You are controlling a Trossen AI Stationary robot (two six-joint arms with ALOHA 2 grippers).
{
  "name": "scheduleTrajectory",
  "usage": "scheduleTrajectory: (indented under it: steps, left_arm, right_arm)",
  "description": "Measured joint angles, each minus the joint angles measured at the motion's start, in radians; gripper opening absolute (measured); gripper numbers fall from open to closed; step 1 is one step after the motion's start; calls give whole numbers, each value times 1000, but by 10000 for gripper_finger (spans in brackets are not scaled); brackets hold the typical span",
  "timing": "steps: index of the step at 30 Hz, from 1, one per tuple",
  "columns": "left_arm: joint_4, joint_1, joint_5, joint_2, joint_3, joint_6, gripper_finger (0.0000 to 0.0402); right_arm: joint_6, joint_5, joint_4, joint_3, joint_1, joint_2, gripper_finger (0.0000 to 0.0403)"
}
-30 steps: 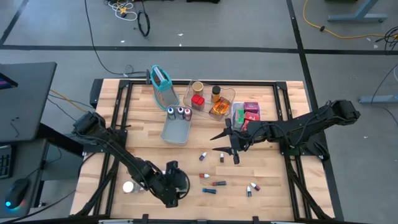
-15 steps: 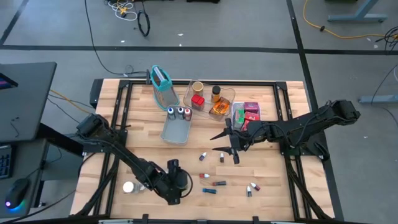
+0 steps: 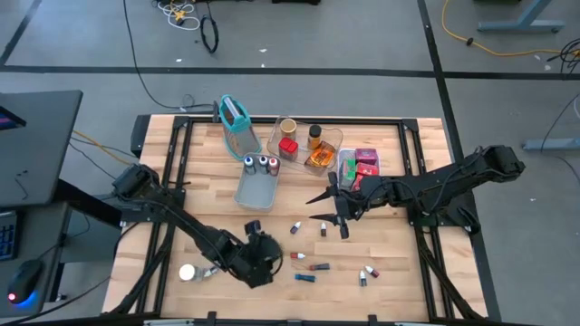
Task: Pick & Place Kitchen Items
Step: Put the green seasoning bottle into the transparent bin
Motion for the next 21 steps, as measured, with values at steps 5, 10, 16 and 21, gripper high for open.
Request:
scheduleTrajectory:
  steps: [5, 10, 16, 21]
  left_arm:
    - [5, 98, -65, -38, 82, 150, 209]
    - [5, 263, -91, -44, 183, 308, 209]
    - [36, 521, 59, -43, 207, 488, 209]
    - [77, 732, 162, -43, 207, 599, 210]
  right_arm:
    - [28, 45, -37, 0, 0, -13, 194]
    - [108, 261, -289, 0, -1, -135, 194]
    - [365, 351, -587, 0, 0, -333, 194]
    - [482, 424, -668, -33, 0, -427, 194]
